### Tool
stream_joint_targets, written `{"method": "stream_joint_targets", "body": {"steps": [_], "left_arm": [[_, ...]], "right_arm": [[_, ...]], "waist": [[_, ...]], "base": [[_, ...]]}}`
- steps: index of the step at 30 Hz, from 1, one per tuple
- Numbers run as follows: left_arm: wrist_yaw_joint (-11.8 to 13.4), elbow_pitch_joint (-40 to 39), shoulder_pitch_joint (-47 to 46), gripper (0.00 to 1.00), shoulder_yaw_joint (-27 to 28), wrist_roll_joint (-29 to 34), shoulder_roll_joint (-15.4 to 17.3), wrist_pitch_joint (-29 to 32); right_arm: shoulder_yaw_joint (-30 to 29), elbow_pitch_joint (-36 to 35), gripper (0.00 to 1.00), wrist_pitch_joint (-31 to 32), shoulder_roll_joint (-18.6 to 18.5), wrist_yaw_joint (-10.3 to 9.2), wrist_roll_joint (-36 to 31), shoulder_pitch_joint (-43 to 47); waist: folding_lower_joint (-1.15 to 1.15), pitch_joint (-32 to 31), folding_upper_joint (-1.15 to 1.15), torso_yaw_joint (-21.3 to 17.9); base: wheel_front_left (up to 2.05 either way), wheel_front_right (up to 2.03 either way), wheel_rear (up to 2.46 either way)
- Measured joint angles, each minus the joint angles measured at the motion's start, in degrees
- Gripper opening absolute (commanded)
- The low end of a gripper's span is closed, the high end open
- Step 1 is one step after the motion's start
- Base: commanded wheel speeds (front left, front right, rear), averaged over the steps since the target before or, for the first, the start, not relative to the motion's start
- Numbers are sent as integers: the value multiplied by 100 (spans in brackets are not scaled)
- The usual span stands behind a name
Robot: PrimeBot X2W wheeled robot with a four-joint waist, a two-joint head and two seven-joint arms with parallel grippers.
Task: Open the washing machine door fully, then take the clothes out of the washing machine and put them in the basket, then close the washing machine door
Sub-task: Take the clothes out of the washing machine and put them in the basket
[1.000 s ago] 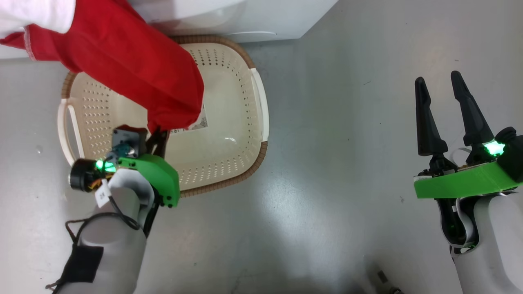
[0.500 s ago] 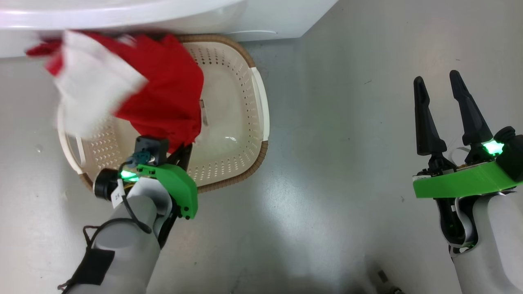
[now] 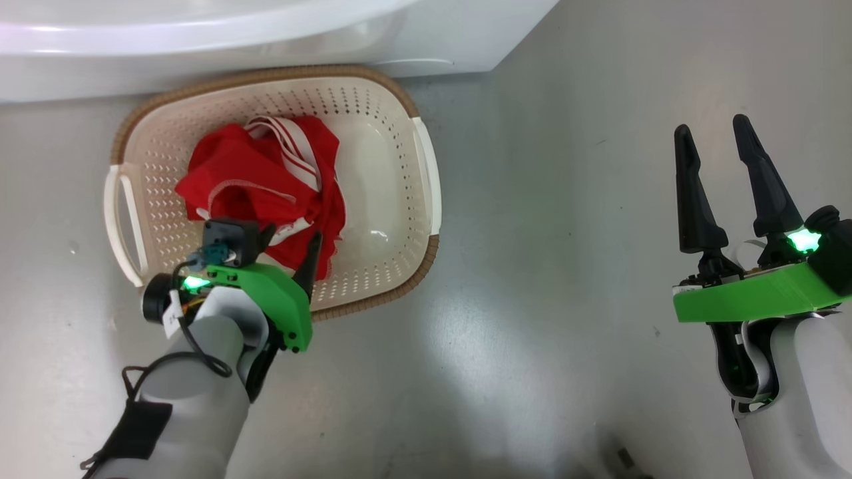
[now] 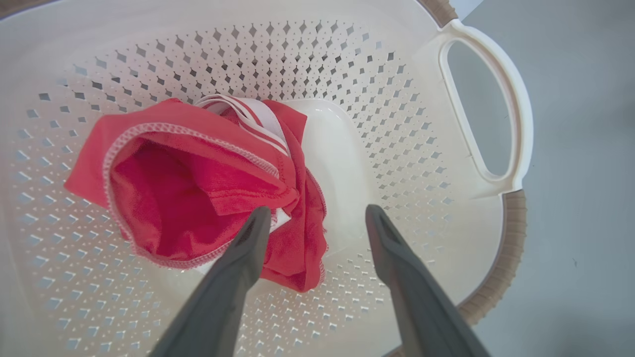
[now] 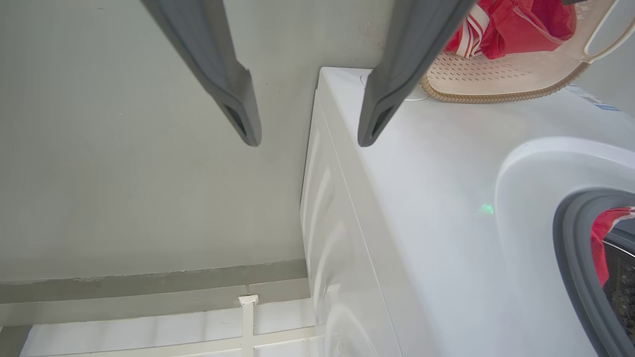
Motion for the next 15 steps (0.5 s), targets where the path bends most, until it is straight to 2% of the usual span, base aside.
{"method": "stream_joint_targets", "body": {"steps": [5, 15], "left_arm": [[1, -175, 3, 100, 66, -76, 103, -1], [4, -818, 427, 100, 717, 168, 187, -18]], "right_arm": [[-18, 36, 100, 0, -4, 0, 0, 1], [-60, 192, 100, 0, -48, 0, 1, 90]], "waist": [[0, -138, 0, 30], [0, -636, 0, 128]], "base": [[0, 0, 0], [0, 0, 0]]}}
